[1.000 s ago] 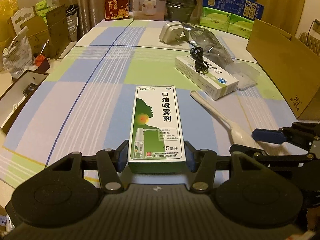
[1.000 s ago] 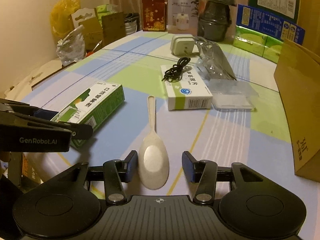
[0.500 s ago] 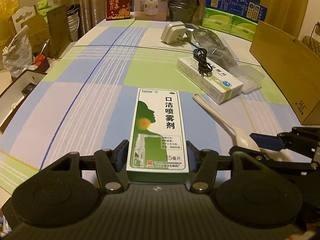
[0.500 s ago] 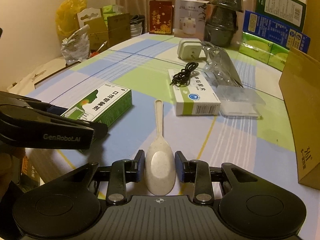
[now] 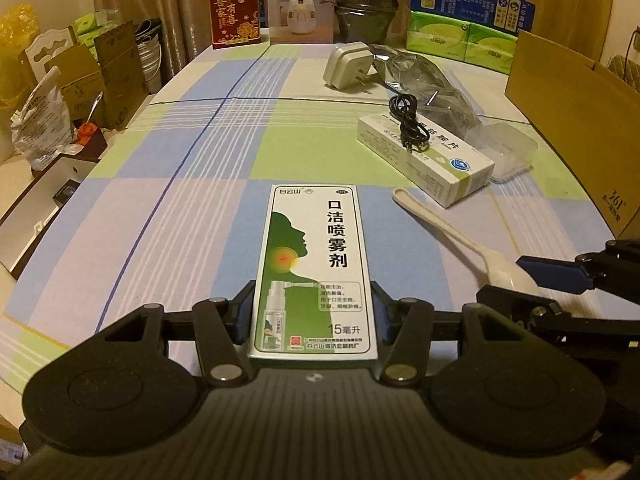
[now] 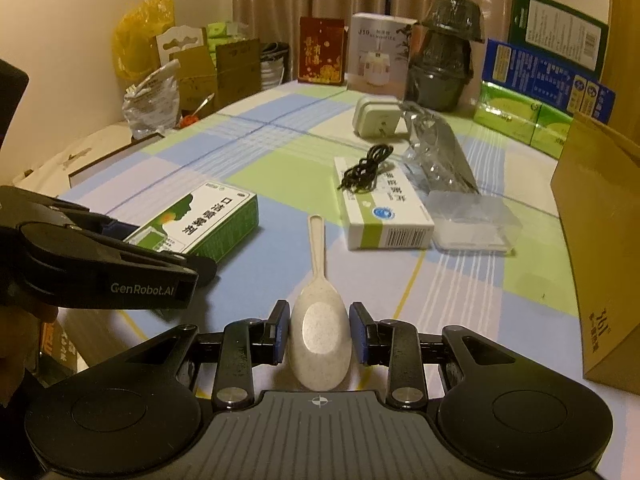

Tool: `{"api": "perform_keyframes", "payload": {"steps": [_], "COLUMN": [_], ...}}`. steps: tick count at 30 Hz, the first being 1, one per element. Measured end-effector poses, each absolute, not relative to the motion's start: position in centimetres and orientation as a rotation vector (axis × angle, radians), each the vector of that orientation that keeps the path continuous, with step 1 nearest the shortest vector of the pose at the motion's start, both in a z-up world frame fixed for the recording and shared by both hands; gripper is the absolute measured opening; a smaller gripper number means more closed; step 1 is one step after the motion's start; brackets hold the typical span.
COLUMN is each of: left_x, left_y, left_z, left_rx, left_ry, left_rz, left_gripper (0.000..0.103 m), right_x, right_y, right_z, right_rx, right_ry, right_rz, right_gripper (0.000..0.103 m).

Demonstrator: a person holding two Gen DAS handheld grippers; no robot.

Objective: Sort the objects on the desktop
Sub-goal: 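Carry the spoon and spray box into the cardboard box and release both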

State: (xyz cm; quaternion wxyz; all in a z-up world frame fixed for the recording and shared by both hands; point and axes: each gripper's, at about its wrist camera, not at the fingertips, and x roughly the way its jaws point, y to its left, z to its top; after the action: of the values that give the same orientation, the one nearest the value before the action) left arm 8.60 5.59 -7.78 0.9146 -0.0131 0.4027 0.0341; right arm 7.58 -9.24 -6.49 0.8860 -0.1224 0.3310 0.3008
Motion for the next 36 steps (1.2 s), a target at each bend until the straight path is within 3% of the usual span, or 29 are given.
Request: {"api": "perform_keyframes", "payload": {"steps": [19, 36], "left_x": [7.8, 7.8], "left_y": [4.6, -1.7], "left_z": [-5.6, -0.3], "left_rx": [-0.011, 0.005], "left_ry": [0.778, 0.707], "left_rz": [0.039, -0.051], "left_gripper": [0.050, 0.050], "right_x": [6.8, 6.9], "right_y": [-10.7, -18.9], "right_z": [-4.0, 3.2], "right_rx": [-0.223, -0.108], "right_ry": [0.608, 0.534], "right_rz": [0.583, 0.380], "right_gripper": [0.029, 0.029]}}
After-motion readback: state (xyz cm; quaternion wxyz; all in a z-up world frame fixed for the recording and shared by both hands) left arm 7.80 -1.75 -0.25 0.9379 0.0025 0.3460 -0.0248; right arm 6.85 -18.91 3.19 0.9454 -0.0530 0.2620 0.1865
